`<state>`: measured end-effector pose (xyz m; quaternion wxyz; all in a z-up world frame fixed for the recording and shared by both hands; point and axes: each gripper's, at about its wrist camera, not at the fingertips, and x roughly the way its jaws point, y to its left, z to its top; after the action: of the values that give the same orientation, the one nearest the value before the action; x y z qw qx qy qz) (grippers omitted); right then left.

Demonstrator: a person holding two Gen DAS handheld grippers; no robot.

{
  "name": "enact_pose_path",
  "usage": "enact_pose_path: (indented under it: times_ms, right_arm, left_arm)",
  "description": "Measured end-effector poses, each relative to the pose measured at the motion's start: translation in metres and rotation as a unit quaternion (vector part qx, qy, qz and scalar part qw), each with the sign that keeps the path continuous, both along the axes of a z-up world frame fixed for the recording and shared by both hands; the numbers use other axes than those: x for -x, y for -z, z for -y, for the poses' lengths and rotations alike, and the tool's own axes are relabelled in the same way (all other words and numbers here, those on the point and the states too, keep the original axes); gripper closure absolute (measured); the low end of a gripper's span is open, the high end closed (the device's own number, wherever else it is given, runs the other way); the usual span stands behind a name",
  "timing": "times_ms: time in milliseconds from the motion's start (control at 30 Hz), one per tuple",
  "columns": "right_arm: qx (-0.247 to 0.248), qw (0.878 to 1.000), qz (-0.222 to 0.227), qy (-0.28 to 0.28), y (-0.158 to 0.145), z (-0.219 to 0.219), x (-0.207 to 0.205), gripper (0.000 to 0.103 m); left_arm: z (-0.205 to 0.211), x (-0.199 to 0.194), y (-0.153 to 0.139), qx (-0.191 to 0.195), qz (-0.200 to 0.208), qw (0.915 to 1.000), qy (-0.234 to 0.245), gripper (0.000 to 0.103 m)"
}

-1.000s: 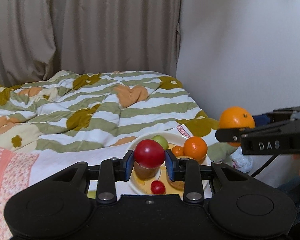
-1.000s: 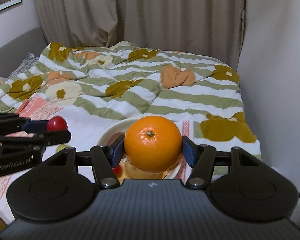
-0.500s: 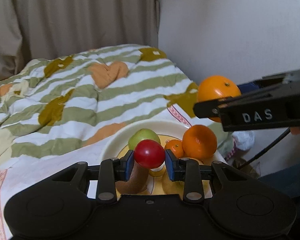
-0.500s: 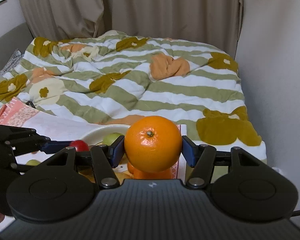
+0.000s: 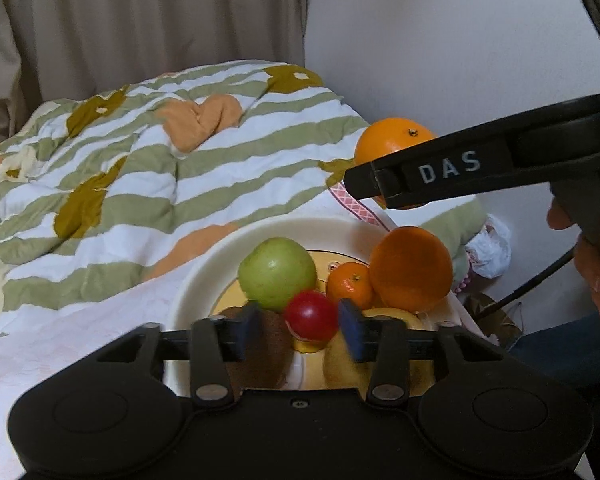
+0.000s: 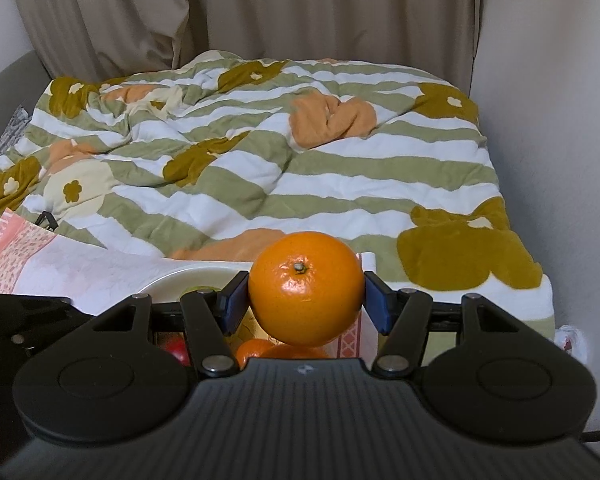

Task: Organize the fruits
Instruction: 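Open the left tool over the bowl while the right tool releases the orange in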

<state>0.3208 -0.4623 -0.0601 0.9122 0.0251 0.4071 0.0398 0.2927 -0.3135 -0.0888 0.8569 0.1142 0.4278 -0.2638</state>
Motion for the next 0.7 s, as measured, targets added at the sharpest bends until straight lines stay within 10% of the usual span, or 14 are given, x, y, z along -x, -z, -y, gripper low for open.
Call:
enact_pose_path:
  times_ms: [100, 700]
  right_arm:
    - [-0.002, 1.000, -0.002, -0.001, 0.002, 0.000, -0.003, 0.028]
    - [-0.027, 0.999, -0.034, -0.016, 0.038, -0.017, -0.029, 0.027]
  left_arm:
    - [-0.009, 0.002, -0.006, 0.014, 0.007, 0.9998, -0.008, 0.008]
    - [-0.050, 0.012, -0.027, 0.036, 0.020, 0.9977, -0.054, 0.008]
